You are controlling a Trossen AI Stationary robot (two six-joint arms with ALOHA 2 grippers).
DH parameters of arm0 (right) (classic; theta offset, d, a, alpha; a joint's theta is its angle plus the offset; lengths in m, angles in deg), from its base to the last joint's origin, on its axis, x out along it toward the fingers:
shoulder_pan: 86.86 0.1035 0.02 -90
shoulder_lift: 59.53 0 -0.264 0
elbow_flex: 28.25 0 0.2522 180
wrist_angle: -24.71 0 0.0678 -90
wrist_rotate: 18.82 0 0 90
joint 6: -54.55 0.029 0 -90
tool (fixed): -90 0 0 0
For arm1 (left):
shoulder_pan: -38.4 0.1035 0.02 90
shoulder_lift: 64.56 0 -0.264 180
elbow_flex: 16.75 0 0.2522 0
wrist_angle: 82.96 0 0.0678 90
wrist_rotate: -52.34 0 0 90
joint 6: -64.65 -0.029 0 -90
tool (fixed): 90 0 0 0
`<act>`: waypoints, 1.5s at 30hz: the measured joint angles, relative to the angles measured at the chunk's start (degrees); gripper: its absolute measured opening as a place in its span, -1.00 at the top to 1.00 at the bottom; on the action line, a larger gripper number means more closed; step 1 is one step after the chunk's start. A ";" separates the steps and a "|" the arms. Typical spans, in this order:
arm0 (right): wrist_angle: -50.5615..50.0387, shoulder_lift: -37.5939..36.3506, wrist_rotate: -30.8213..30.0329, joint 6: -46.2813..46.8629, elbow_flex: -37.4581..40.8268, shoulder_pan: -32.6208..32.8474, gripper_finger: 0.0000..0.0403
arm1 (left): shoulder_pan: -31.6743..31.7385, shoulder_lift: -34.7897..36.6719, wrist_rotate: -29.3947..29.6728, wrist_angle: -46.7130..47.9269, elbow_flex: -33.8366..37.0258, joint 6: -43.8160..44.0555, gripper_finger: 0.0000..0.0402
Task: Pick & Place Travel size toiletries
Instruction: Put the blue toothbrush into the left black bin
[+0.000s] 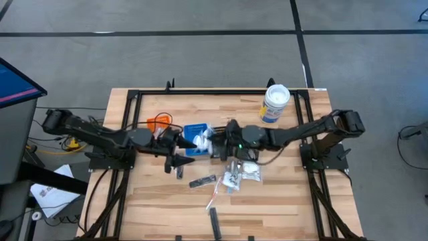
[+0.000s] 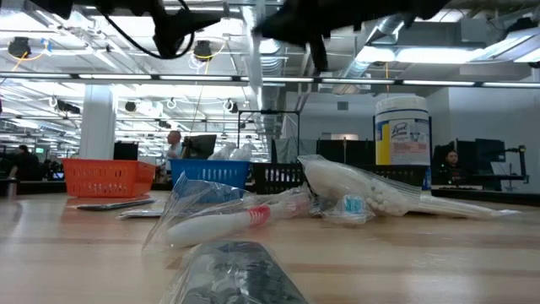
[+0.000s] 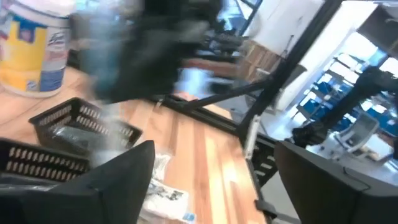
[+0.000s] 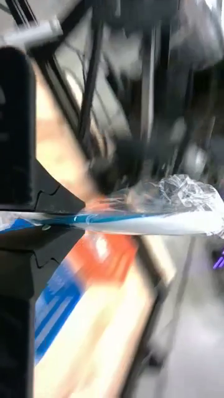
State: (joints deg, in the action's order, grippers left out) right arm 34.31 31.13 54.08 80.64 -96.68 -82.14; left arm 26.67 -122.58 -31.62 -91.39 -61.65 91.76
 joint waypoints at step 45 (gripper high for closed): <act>-35.83 20.41 -8.44 14.47 -16.61 -3.55 0.60 | -3.02 0.92 6.60 0.32 0.04 -2.89 -0.57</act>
State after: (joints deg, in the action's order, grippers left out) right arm -1.52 51.54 45.64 95.11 -113.29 -85.69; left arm 23.65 -121.66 -25.02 -91.07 -61.60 88.88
